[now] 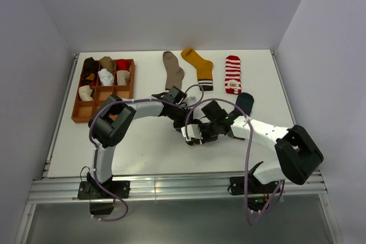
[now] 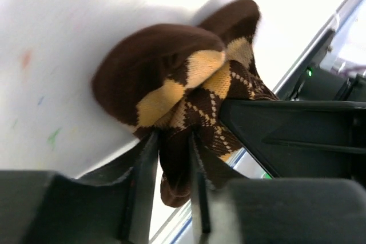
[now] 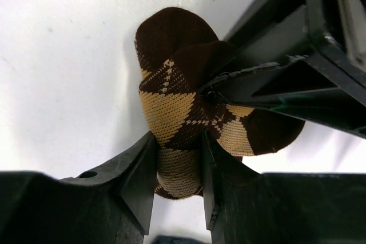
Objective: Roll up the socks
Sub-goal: Roll the sock at the center of the board.
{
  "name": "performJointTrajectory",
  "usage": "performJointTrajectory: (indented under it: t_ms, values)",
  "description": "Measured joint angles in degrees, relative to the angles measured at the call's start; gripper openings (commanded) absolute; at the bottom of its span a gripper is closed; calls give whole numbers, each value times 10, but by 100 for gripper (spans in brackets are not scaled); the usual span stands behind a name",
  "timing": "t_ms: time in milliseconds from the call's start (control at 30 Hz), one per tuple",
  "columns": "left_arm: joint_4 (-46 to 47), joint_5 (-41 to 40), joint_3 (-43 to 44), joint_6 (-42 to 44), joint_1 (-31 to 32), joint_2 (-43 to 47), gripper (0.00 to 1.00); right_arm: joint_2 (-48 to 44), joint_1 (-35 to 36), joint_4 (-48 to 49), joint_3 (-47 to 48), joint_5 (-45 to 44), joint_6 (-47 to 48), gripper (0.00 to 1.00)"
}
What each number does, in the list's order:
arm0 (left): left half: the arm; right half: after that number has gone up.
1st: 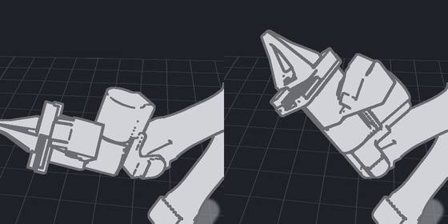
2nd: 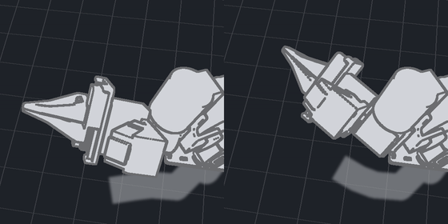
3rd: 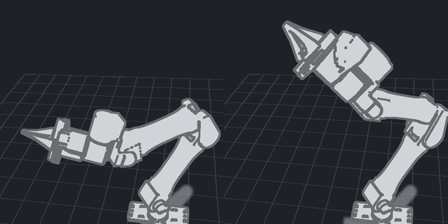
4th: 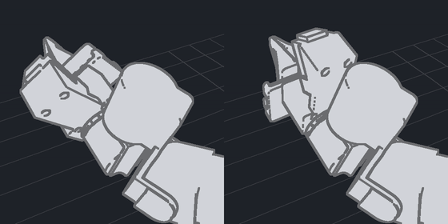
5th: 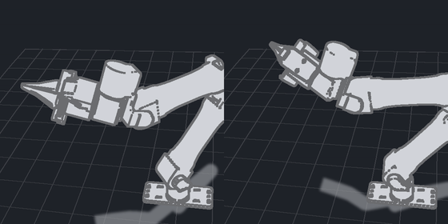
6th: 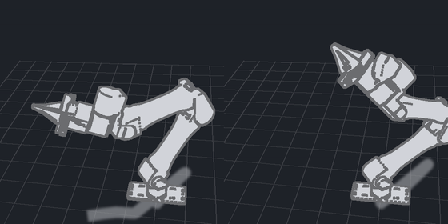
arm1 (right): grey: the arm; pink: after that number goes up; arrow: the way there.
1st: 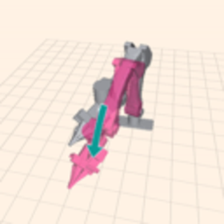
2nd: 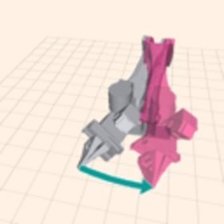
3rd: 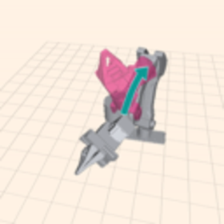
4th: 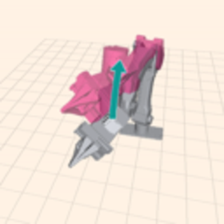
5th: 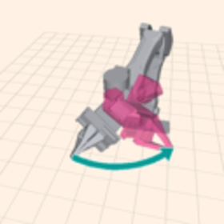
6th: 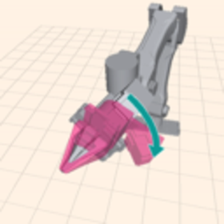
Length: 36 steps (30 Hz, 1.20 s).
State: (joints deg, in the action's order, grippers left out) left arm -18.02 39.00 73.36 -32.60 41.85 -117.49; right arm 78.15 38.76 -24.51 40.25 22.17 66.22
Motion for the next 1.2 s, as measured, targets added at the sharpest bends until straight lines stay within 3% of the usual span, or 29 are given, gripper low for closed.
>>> performJointTrajectory:
  t_ms: [200, 567, 767, 1200]
  values:
    - [23, -71, -62, -76, -1, 55, 41, 53, -27, -61, 57, 65, -14, 28]
    - [26, -292, -162, -149, -6, 230, 43, 182, -96, -188, 182, 167, -23, 27]
    - [39, -396, -187, -121, 19, 299, 46, 250, -115, -264, 245, 203, -20, 28]
    - [40, -594, -180, 6, 181, 288, 52, 359, -139, -380, 346, 241, -57, 28]
